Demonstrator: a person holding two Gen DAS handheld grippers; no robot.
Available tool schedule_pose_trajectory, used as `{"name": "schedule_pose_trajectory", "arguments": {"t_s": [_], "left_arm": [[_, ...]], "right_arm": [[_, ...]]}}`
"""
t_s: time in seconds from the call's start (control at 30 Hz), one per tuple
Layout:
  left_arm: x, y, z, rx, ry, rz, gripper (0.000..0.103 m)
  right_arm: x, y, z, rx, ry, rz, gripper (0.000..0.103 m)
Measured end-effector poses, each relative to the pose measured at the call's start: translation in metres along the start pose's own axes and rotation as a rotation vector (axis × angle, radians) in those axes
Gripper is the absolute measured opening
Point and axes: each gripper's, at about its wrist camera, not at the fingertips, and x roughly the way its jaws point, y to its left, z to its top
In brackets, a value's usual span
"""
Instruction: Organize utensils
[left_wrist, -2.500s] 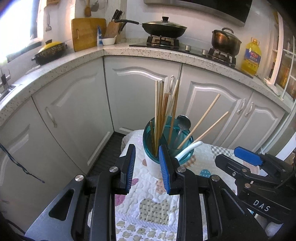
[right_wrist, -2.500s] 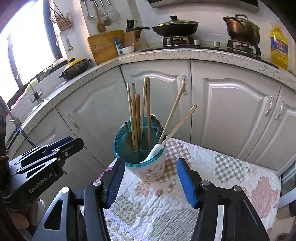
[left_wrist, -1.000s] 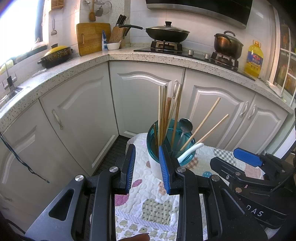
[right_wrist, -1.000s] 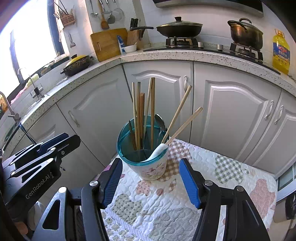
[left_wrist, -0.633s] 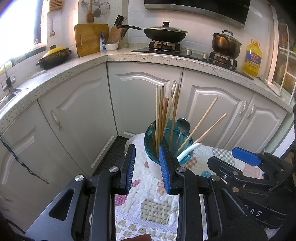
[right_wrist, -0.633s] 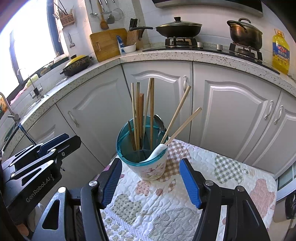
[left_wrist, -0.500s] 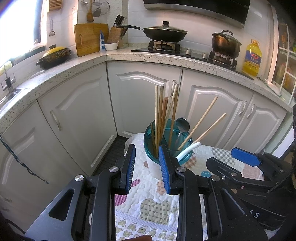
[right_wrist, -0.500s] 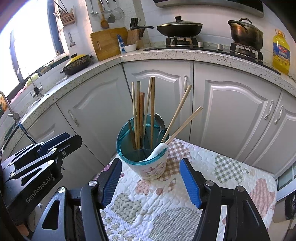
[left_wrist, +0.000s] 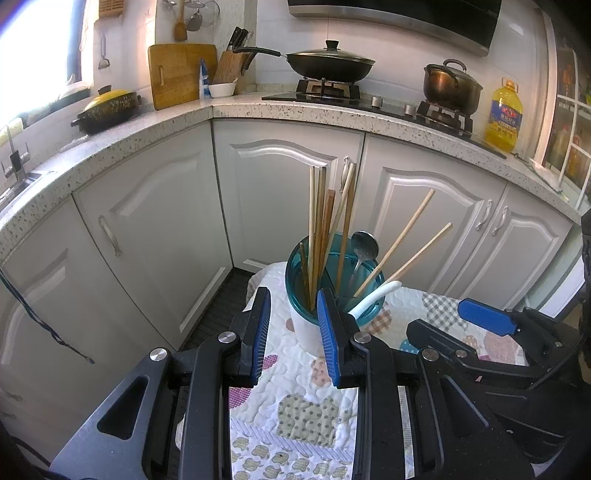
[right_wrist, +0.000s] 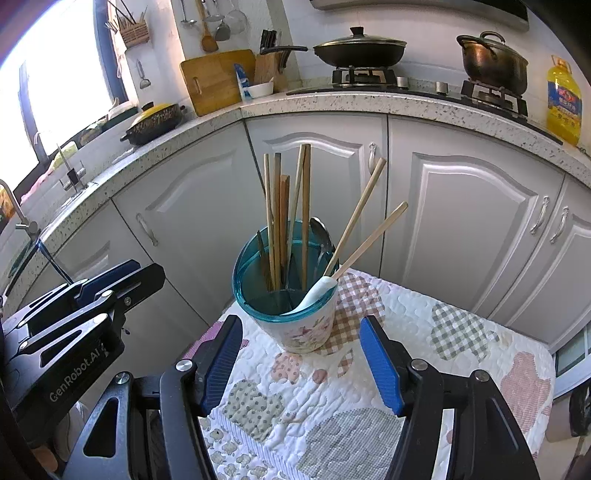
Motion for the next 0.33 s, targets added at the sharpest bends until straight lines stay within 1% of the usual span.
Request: {"name": "schedule_pose_trajectory", "arguments": {"t_s": [0.33], "left_arm": [[0.0036, -0.0029, -0.004, 0.007, -0.004, 0.0, 0.025]], "right_arm": [[0.004, 0.0012, -0.0021, -0.005, 0.012, 0.004, 0.064]]}}
